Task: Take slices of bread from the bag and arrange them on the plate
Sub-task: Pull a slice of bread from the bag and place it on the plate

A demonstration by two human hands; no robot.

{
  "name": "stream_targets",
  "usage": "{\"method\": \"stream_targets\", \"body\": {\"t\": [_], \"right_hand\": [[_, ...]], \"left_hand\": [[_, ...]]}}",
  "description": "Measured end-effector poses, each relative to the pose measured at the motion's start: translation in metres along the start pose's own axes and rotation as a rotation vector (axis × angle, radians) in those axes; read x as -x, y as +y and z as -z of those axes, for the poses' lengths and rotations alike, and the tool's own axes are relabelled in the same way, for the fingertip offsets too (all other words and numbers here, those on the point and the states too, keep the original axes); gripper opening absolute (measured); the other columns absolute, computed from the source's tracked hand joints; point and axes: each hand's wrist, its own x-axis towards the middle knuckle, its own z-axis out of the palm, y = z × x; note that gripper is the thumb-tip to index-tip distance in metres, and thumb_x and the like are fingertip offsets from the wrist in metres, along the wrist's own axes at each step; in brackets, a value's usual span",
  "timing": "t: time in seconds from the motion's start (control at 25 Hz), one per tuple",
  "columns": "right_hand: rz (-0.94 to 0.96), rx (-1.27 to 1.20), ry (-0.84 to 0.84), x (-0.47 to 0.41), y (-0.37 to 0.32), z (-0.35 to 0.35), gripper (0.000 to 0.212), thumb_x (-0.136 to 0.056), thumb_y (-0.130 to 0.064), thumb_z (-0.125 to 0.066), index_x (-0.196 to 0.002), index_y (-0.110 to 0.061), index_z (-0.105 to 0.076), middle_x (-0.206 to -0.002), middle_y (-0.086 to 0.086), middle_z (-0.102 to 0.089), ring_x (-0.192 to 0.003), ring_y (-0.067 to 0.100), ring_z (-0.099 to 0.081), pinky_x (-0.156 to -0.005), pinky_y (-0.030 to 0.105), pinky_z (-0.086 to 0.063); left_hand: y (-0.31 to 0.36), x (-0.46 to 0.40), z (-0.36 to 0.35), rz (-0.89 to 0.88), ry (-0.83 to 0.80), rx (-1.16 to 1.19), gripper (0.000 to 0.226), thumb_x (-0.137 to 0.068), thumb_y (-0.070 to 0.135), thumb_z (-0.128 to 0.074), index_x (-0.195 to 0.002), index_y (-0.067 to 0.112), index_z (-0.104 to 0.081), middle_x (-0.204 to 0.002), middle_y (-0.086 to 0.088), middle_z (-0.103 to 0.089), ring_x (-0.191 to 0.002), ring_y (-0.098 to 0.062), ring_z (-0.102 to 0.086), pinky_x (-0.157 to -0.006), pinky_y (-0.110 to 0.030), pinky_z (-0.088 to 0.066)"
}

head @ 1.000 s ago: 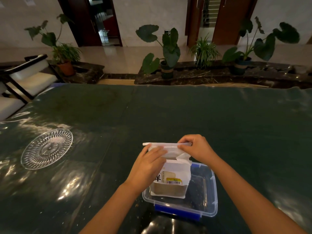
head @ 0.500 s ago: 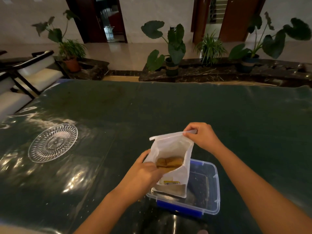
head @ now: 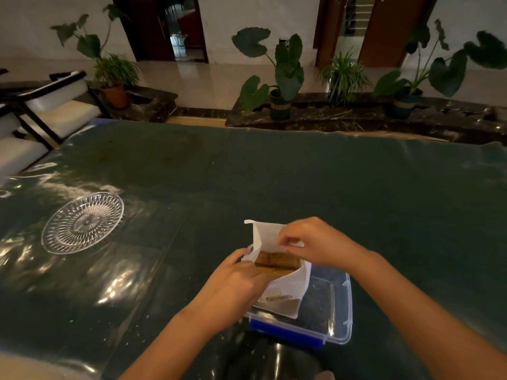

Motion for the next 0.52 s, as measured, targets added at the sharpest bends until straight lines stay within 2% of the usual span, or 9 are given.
{"method": "stream_targets", "body": {"t": [0.08,0.16,0.2,0.24,0.28,0.32,0.36,0.44,0.52], "right_hand": [[-0.094,0.069,-0.118,0.002,0.009,0.0,0.024,-0.08,-0.031,-0.065,-0.103,-0.025,-0.063,-0.107,-0.001,-0.066,-0.095,0.014,-0.062,-0.082,0.032,-0.055],[-0.147,0.094,-0.129,0.006,0.016,-0.002,0.042,-0.074,-0.04,-0.068,-0.114,-0.031,-0.058,-0.114,-0.005,-0.065,-0.097,0.011,-0.06,-0.08,0.028,-0.052],[-0.166,0.088,-0.116,0.007,0.019,-0.003,0.052,-0.071,-0.045,-0.069,-0.12,-0.033,-0.053,-0.119,-0.007,-0.063,-0.099,0.011,-0.059,-0.08,0.027,-0.051],[-0.18,0.09,-0.106,0.008,0.022,-0.004,0.061,-0.068,-0.049,-0.069,-0.124,-0.036,-0.049,-0.123,-0.007,-0.06,-0.103,0.011,-0.058,-0.08,0.028,-0.05],[-0.183,0.113,-0.101,0.009,0.023,-0.004,0.068,-0.066,-0.053,-0.069,-0.127,-0.038,-0.044,-0.127,-0.008,-0.058,-0.106,0.013,-0.057,-0.081,0.03,-0.049],[-0.175,0.153,-0.099,0.008,0.024,-0.004,0.073,-0.064,-0.056,-0.068,-0.129,-0.041,-0.039,-0.129,-0.008,-0.056,-0.109,0.014,-0.056,-0.081,0.031,-0.048],[-0.159,0.197,-0.097,0.008,0.023,-0.003,0.077,-0.062,-0.059,-0.067,-0.13,-0.043,-0.034,-0.131,-0.008,-0.055,-0.111,0.015,-0.055,-0.079,0.031,-0.046],[-0.124,0.274,-0.096,0.007,0.018,-0.004,0.084,-0.058,-0.062,-0.067,-0.13,-0.045,-0.028,-0.135,-0.009,-0.051,-0.116,0.017,-0.052,-0.076,0.03,-0.043],[-0.102,0.33,-0.104,0.008,0.013,-0.007,0.091,-0.056,-0.064,-0.066,-0.133,-0.04,-0.024,-0.14,-0.008,-0.045,-0.12,0.018,-0.048,-0.08,0.031,-0.044]], "left_hand": [[-0.002,0.003,0.0,0.041,0.005,0.009,0.036,-0.057,0.021,-0.086,-0.089,0.026,-0.07,-0.074,0.007,-0.074,-0.072,-0.007,-0.07,-0.09,-0.035,-0.051],[-0.006,0.0,0.003,0.176,0.135,0.086,0.022,-0.075,0.026,-0.068,-0.097,0.027,-0.068,-0.088,0.009,-0.073,-0.086,-0.005,-0.067,-0.096,-0.033,-0.045],[-0.008,-0.005,0.005,0.296,0.239,0.143,0.019,-0.08,0.031,-0.058,-0.096,0.027,-0.067,-0.091,0.01,-0.071,-0.087,-0.005,-0.065,-0.093,-0.029,-0.048],[-0.011,-0.013,0.01,0.442,0.328,0.181,0.02,-0.082,0.037,-0.052,-0.092,0.027,-0.066,-0.088,0.013,-0.068,-0.082,-0.004,-0.063,-0.081,-0.022,-0.051],[-0.015,-0.024,0.014,0.583,0.342,0.184,0.024,-0.082,0.045,-0.048,-0.083,0.028,-0.064,-0.08,0.015,-0.063,-0.073,-0.003,-0.06,-0.064,-0.014,-0.047],[-0.018,-0.036,0.014,0.692,0.258,0.139,0.033,-0.081,0.055,-0.045,-0.076,0.027,-0.061,-0.071,0.015,-0.058,-0.063,-0.004,-0.057,-0.052,-0.013,-0.04],[-0.019,-0.05,0.013,0.765,0.105,0.07,0.045,-0.078,0.066,-0.041,-0.072,0.025,-0.059,-0.064,0.012,-0.054,-0.057,-0.006,-0.053,-0.047,-0.017,-0.038],[-0.017,-0.073,0.005,0.837,-0.199,-0.043,0.058,-0.072,0.076,-0.039,-0.073,0.021,-0.058,-0.058,0.005,-0.052,-0.054,-0.012,-0.053,-0.05,-0.025,-0.045],[-0.015,-0.081,-0.004,0.856,-0.311,-0.055,0.048,-0.076,0.065,-0.049,-0.083,0.019,-0.061,-0.062,0.003,-0.054,-0.057,-0.016,-0.054,-0.053,-0.027,-0.044]]}}
